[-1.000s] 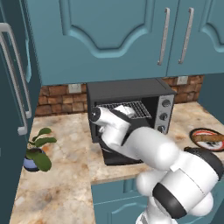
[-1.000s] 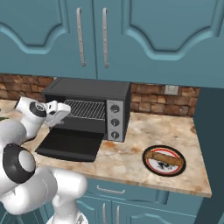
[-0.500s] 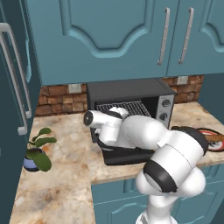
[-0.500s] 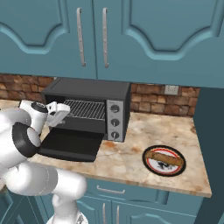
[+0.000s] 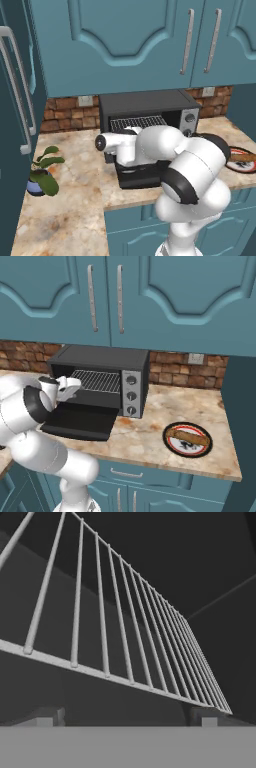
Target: Pull the toaster oven rack outwards. Pick up the baguette from the plate and place it on the toaster oven rack. Close the toaster oven door fully and set the temperature to the lowest setting.
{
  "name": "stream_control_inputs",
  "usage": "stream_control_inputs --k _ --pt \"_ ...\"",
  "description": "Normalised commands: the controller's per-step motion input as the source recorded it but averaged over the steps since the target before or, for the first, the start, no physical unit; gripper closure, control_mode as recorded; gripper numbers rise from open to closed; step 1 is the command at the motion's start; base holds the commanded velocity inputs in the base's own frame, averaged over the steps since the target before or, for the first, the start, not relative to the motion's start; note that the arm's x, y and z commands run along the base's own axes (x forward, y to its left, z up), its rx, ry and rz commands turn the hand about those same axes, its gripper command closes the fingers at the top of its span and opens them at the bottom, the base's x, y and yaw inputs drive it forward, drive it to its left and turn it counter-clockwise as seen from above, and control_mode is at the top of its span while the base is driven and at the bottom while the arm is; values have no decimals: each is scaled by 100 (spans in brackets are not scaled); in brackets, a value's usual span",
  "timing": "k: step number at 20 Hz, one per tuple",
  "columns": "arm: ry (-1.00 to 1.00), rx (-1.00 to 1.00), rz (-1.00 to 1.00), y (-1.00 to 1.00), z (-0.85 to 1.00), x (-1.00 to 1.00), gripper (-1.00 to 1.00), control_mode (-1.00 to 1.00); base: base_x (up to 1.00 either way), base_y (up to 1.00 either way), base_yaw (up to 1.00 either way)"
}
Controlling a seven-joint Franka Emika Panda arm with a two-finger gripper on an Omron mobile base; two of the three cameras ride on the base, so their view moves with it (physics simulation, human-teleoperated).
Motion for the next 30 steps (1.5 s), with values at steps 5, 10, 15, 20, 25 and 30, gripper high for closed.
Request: stream_control_inputs --k 5,10,15,20,25,30 --pt "0 0 4 0 -4 30 -100 -100 0 0 0" --pt "0 0 4 0 -8 23 -100 -100 0 0 0" --pt "0 -1 5 0 -19 29 -100 -100 0 0 0" --pt "-1 -4 3 0 -23 27 -100 -100 0 0 0" --pt "0 -5 1 1 -33 21 100 -100 0 0 0" --pt "1 -1 0 0 -26 9 100 -100 0 0 0"
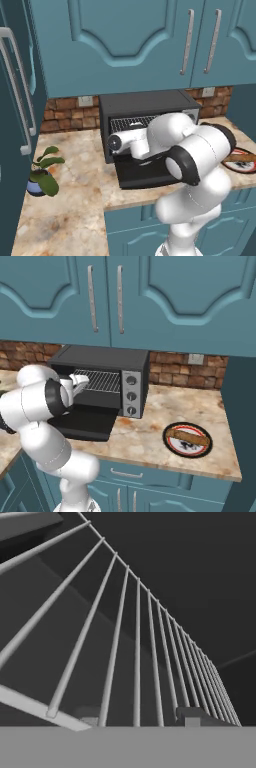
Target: Pull the toaster oven rack outwards. Pick up the baguette from the plate and place it on the toaster oven rack. Close the toaster oven door fully and set the temperature to the lowest setting.
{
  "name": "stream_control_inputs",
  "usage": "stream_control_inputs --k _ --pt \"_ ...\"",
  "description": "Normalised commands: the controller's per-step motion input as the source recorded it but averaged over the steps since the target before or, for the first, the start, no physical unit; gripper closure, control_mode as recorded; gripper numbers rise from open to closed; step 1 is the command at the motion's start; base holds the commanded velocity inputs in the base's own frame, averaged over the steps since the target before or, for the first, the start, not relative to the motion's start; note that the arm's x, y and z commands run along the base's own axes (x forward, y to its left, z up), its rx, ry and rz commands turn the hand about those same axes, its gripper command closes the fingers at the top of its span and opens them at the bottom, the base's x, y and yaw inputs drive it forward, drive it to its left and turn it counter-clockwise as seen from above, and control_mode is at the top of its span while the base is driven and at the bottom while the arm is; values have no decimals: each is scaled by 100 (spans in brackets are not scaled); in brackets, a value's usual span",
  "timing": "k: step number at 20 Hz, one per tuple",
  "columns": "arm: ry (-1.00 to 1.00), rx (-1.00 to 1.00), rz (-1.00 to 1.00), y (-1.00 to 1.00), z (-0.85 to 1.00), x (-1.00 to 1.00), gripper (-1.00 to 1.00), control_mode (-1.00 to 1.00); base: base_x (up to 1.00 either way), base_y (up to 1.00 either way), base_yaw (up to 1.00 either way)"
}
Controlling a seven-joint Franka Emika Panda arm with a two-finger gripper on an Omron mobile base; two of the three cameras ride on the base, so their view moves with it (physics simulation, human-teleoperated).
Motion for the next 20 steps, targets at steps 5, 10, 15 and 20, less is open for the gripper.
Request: stream_control_inputs --k 5,10,15,20 --pt "13 0 0 0 -30 -5 100 -100 0 0 0" --pt "20 0 0 0 -34 -34 100 -100 0 0 0" --pt "22 0 0 0 -40 -50 100 -100 0 0 0" --pt "19 0 0 0 -43 -71 100 -100 0 0 0"
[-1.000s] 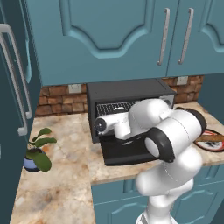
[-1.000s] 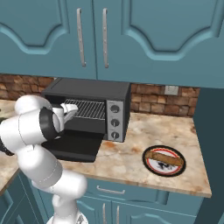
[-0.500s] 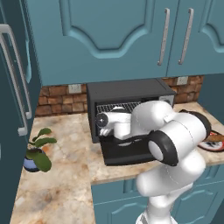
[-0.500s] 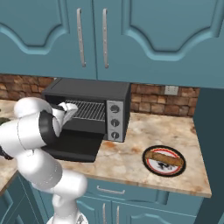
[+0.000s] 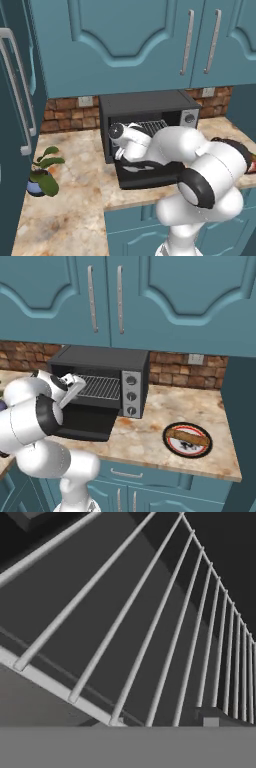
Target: Pull the toaster oven rack outwards. Pick up the baguette from the plate and place it on the toaster oven rack. Close the toaster oven door fully and set the temperature to the lowest setting.
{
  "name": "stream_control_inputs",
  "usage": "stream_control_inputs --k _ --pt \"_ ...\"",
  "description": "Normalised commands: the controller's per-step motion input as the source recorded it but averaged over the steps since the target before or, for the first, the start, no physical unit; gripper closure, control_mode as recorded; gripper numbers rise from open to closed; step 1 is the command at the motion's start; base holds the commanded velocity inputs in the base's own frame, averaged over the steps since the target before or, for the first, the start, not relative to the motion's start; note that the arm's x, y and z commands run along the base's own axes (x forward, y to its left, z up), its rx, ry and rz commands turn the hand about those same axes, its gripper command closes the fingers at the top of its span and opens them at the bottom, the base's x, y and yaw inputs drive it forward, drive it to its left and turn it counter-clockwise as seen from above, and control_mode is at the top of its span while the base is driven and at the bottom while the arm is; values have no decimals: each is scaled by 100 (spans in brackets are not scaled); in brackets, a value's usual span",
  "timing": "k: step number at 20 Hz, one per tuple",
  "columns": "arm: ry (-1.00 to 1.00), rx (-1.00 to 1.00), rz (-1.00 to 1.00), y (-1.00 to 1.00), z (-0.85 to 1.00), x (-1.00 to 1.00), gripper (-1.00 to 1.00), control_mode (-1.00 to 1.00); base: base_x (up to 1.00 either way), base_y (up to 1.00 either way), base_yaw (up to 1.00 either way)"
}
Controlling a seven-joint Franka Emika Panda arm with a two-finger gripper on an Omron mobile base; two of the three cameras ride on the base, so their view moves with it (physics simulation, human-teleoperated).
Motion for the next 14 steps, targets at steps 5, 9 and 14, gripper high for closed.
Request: stream_control_inputs --k 5,9,14 --pt "19 0 0 0 -41 -83 100 -100 0 0 0" --pt "16 0 0 0 -42 -95 100 -100 0 0 0" --pt "19 0 0 0 -41 -72 100 -100 0 0 0"
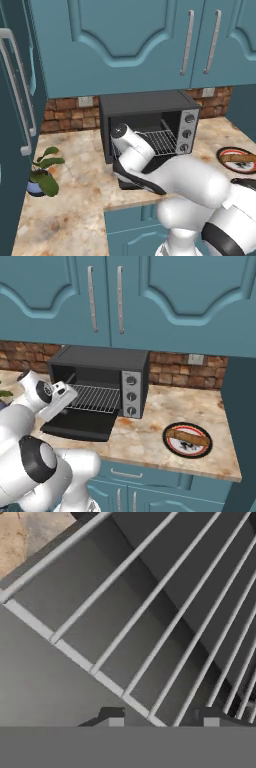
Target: Pull the toaster oven rack outwards. Pick up the baguette from the plate and place it on the toaster oven rack. Close the toaster oven door fully and set the temperature to the lowest setting.
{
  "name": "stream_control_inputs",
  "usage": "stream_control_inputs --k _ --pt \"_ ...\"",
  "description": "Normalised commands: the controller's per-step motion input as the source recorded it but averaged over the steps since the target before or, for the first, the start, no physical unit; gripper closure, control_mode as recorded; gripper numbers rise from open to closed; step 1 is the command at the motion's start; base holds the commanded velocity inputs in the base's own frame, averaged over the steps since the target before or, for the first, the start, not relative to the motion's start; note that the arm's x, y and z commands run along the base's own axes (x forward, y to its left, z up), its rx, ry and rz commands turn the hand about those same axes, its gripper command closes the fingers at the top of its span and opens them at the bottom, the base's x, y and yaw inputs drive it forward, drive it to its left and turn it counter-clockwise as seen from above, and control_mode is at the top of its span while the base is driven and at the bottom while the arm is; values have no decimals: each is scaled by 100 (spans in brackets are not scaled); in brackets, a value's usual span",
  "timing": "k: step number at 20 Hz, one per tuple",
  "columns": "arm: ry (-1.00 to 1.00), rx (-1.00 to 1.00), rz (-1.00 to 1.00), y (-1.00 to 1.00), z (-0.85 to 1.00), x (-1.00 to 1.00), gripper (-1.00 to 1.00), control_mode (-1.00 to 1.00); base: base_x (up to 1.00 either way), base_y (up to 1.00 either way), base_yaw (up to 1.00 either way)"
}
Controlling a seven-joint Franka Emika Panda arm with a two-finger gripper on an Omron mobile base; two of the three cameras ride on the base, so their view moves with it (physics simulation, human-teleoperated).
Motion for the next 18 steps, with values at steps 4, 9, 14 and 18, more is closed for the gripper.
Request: stream_control_inputs --k 4,9,14,18 --pt "22 0 0 0 -36 -54 -100 -100 0 0 0" --pt "-2 0 -1 -14 23 -69 -100 -100 0 0 0" --pt "-15 1 -8 -59 62 -69 -100 -100 0 0 0" --pt "-7 7 -19 -97 54 -27 -100 -100 0 0 0"
